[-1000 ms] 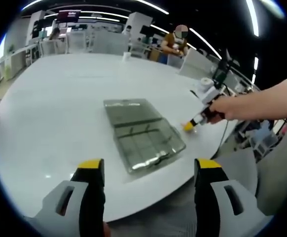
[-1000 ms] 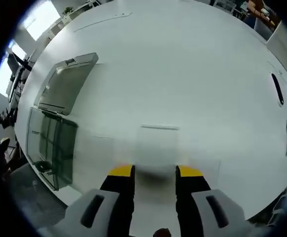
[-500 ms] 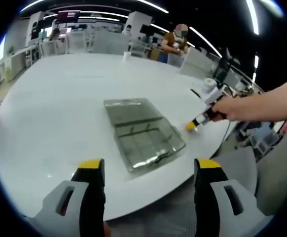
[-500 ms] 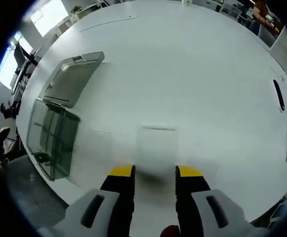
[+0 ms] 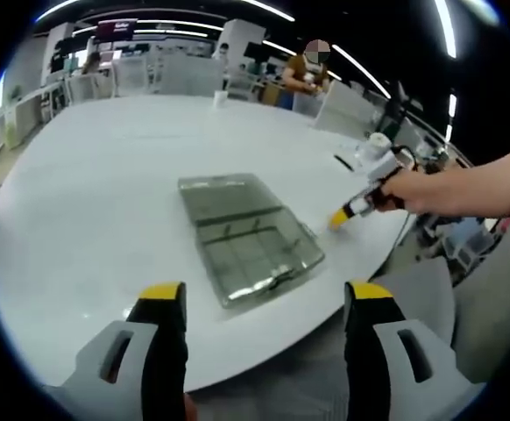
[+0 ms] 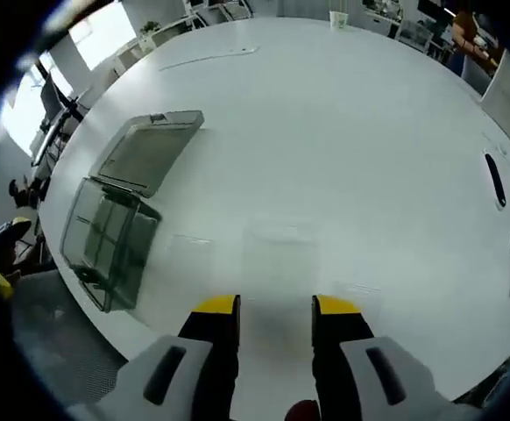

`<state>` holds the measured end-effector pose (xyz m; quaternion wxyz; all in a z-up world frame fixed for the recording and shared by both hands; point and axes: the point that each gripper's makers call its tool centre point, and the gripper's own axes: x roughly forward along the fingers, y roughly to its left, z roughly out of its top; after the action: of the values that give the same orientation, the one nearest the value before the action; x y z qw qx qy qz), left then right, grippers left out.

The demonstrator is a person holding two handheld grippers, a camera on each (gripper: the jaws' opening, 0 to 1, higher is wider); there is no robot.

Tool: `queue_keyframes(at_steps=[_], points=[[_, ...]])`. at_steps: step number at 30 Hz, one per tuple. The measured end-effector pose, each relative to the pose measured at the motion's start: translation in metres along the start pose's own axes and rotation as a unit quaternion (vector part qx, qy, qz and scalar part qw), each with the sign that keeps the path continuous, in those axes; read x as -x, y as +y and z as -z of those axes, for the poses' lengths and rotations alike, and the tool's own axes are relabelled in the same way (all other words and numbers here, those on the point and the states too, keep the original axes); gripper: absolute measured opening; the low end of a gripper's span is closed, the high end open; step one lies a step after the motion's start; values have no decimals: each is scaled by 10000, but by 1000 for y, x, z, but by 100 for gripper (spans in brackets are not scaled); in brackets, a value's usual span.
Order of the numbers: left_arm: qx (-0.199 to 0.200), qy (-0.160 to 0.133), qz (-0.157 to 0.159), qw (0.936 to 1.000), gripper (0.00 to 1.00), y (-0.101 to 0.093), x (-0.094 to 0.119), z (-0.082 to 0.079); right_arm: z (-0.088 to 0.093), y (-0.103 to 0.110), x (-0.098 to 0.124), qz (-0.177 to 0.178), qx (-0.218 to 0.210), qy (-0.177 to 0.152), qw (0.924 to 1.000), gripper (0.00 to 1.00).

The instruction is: Insert the divider into the dual guide fixture by aligning both edges with the guide slots and pushing it downward to the bottom, including one-sided entry, uneven engagement, binding, and posture correction.

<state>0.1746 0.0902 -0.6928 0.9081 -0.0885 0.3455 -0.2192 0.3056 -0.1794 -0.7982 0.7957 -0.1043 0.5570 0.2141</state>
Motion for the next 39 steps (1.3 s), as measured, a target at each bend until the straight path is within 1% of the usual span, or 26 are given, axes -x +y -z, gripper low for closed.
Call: queue_keyframes(at_steps=[9,14,19,22,26,29,39], points=[[-4,4,73,10000,69,-4,-3,-1,-1,10,13,-162,233,-301,9991,27],[-4,18,135,9999,68,-7,-7,-2,-3,21,24,-231,386,-452,9980,27],[16,-22,222,9998,67,-11,-12,-6,-5,31,34,-302,584,-610,9960,27],[22,-41,273,9996,66,-14,-15,-9,-4,37,40,-350,638,-640,9953,27],[42,-88,343,9994,64,-19,-18,-13,-7,47,48,-440,730,-761,9935,27],[37,-112,424,9990,62,-25,-23,-17,-8,56,54,-478,897,-826,9914,27],[-28,-181,646,9977,58,-42,-32,-28,-7,76,66,-569,1147,-957,9871,27]])
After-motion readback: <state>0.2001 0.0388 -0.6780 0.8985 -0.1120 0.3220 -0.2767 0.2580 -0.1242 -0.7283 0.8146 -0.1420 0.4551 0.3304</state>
